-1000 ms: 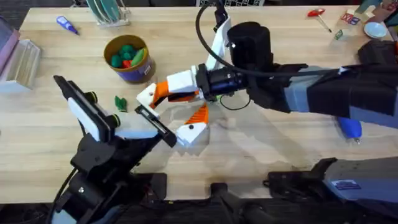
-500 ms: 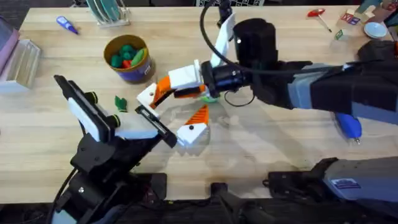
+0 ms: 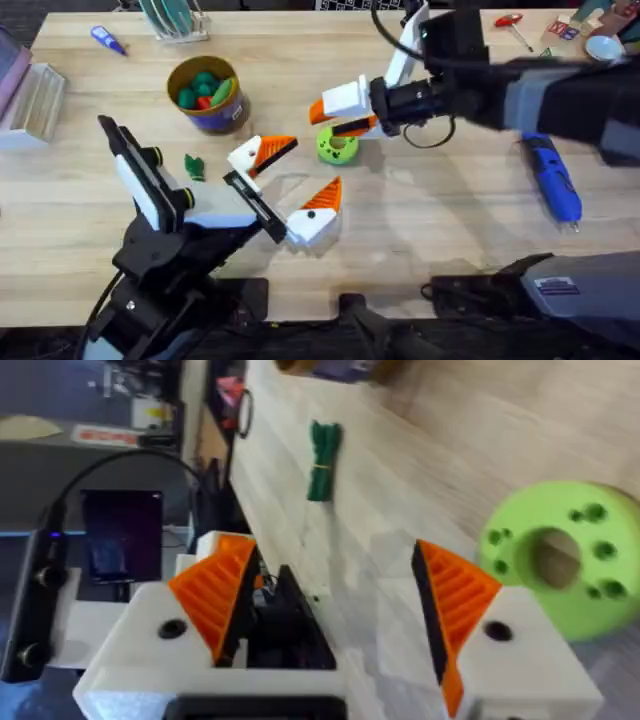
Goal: Pick up the gripper from the table and insert it into the empty holder that is missing its gripper. Then pick up a screw, insert it into the mounting hole, and use the screwdriver to tighten it. Finally, clean up the table by picking up the vegetable and placing it into the bucket.
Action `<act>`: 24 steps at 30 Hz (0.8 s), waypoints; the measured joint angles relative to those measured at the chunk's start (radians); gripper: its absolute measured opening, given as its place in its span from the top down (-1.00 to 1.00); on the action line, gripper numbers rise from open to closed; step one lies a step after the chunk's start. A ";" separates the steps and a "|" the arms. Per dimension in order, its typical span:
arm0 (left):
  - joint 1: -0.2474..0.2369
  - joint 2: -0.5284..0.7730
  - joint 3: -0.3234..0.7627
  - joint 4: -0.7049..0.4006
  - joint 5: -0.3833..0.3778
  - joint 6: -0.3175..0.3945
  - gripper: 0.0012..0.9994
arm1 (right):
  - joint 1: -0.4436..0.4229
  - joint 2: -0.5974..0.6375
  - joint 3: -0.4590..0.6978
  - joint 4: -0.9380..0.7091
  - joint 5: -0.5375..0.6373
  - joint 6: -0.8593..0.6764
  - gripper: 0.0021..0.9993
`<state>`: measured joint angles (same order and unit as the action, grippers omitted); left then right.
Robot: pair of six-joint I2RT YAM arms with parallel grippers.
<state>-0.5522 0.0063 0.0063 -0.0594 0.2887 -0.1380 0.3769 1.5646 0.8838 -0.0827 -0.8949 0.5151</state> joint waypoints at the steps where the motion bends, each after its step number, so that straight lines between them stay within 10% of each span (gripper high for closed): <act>1: 0.000 0.000 0.000 0.000 0.007 0.001 -0.97 | -0.006 0.000 0.029 -0.081 0.020 -0.046 -0.81; 8: 0.000 0.000 0.000 0.003 0.042 0.013 -0.97 | -0.004 0.000 0.187 -0.439 0.262 -0.337 -0.81; 24: 0.000 0.000 0.000 0.004 0.086 0.034 -0.97 | 0.164 0.000 0.200 -0.494 0.652 -0.597 -0.82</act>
<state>-0.5522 0.0063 0.0063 -0.0555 0.3752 -0.1043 0.5412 1.5644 1.0836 -0.5768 -0.2430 -0.0823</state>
